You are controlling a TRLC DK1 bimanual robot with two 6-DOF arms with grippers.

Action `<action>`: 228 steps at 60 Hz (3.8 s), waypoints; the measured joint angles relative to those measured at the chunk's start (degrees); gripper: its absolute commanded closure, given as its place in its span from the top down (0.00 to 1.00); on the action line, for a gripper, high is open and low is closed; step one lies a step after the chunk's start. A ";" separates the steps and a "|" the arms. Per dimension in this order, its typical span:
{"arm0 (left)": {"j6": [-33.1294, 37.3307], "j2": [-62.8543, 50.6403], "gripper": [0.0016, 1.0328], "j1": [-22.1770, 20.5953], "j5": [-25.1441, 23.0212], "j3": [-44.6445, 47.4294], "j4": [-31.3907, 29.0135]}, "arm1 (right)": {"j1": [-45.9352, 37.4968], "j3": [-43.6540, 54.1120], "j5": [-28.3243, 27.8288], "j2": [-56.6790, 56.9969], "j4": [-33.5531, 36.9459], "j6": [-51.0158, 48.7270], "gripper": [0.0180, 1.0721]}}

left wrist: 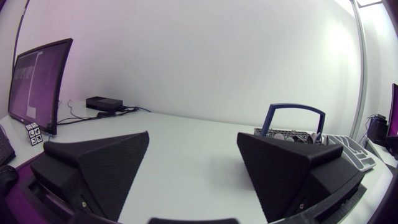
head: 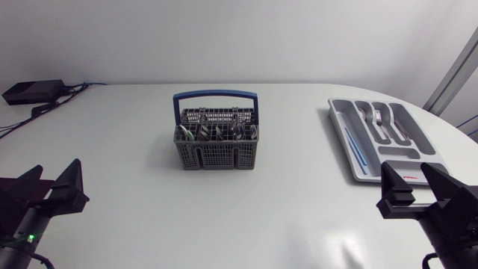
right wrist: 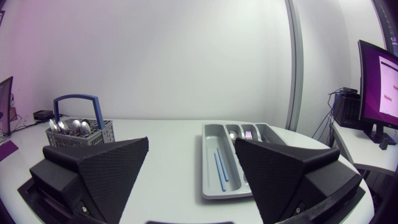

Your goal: Unload the cutlery basket into the drawer organizer.

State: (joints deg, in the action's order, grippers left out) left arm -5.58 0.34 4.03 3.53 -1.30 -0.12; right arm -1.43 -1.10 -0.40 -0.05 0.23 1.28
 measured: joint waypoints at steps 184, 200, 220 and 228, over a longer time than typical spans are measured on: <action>16.39 -79.97 0.92 -17.99 1.20 -56.50 -22.32 | 27.65 -49.03 -3.06 -75.12 24.02 -10.36 0.95; 18.10 -85.33 0.89 -18.75 -0.09 -61.96 -23.65 | 29.55 -51.58 -3.21 -79.62 24.06 -11.06 0.95; 16.06 -88.52 0.88 -20.31 -0.13 -68.22 -27.50 | 31.30 -53.24 -2.69 -82.93 24.09 -11.67 0.95; 15.67 -89.11 0.88 -21.84 -0.09 -69.05 -29.00 | 31.39 -53.92 -2.54 -83.30 24.24 -11.85 0.95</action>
State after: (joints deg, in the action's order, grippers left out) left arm 10.09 -88.77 -17.80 3.44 -70.35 -29.12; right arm 29.95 -55.02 -2.94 -83.35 24.47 -10.57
